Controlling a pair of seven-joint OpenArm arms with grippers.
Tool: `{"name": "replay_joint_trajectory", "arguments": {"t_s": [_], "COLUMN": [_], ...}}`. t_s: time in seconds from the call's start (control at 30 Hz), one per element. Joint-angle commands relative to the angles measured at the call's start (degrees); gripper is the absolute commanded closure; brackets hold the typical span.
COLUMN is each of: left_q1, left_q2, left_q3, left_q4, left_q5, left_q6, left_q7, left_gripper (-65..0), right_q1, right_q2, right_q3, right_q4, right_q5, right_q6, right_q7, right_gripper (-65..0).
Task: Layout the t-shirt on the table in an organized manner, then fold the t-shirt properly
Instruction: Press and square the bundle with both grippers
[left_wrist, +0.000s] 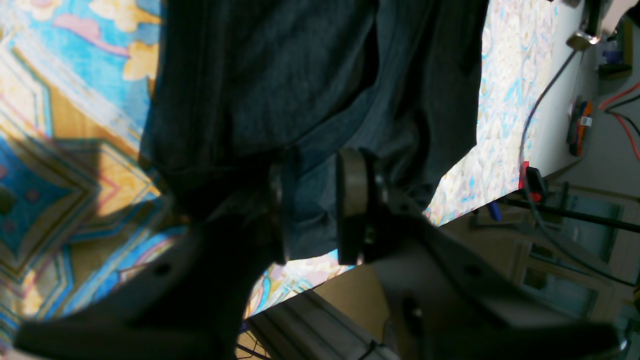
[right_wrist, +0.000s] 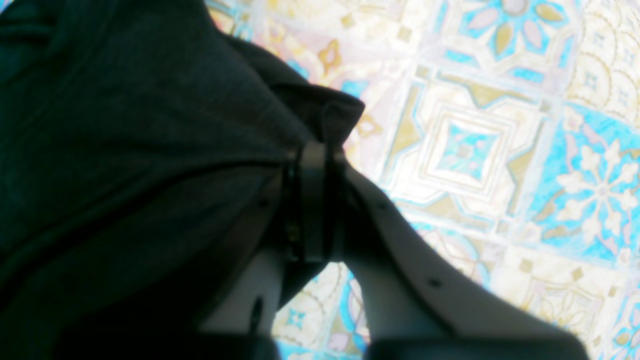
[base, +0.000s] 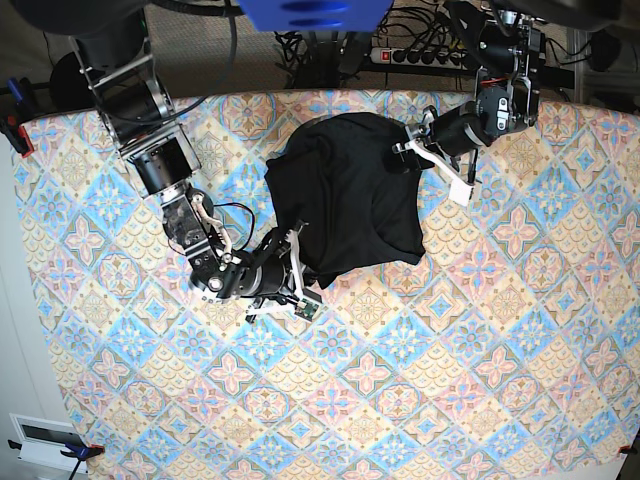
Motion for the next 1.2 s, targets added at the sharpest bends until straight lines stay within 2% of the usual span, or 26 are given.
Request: {"name": "replay_joint_trajectory", "arguments": {"t_s": [0.0, 0.2, 0.4, 0.53, 0.7, 0.8, 0.9, 0.97, 1.03, 1.17], "left_q1": [-0.30, -0.39, 0.58, 1.28, 2.69, 3.57, 3.57, 3.48, 3.39, 3.31], "left_q2": [-0.30, -0.30, -0.30, -0.30, -0.30, -0.30, -0.47, -0.47, -0.39, 0.58], "left_q3": [-0.22, -0.31, -4.27, -7.61, -7.43, -4.79, -0.22, 2.77, 5.40, 8.74], "left_q4": [0.84, 1.02, 3.30, 5.94, 6.12, 6.12, 6.12, 6.03, 5.85, 3.74], "left_q5": [-0.88, -1.32, -1.50, -1.94, -8.09, -8.27, -6.16, -4.58, -1.24, 6.50], "left_q6": [-0.36, -0.36, -0.45, -0.45, -0.54, -0.54, -0.54, -0.54, -0.45, -0.36], "left_q7": [-0.50, -0.58, -0.58, -0.58, -0.14, -0.14, -0.14, -0.23, -0.41, -0.50], "left_gripper": [-13.1, -13.1, -13.1, -13.1, -12.7, -12.4, -7.5, -0.8, 0.0, -0.2], "right_q1": [1.89, 1.89, 1.89, 1.89, 1.97, 1.97, 2.06, 2.68, 4.52, 5.23], "right_q2": [0.11, 0.11, 0.29, 1.96, 2.14, 2.14, 2.14, 2.05, 1.70, -4.37], "right_q3": [0.60, 0.60, 0.60, 0.60, 0.69, 0.69, 0.69, 0.69, 0.08, 0.25], "right_q4": [0.71, 1.24, 2.56, 7.83, 7.83, 5.37, 1.85, -0.43, -2.54, -8.61], "right_q5": [0.50, 0.41, 0.41, 0.41, 0.41, 0.41, 0.41, 0.41, 0.41, -0.29], "right_q6": [-0.23, -0.23, -0.23, -0.23, -0.23, -0.23, -0.23, -0.23, -0.23, -0.32], "right_q7": [1.10, 1.10, 1.10, 1.10, 1.63, 3.21, 4.18, 5.85, 7.60, 10.24], "right_gripper": [0.0, -1.0, -14.3, -17.5, -17.5, -17.4, -15.3, -11.5, -7.1, -2.2]}}
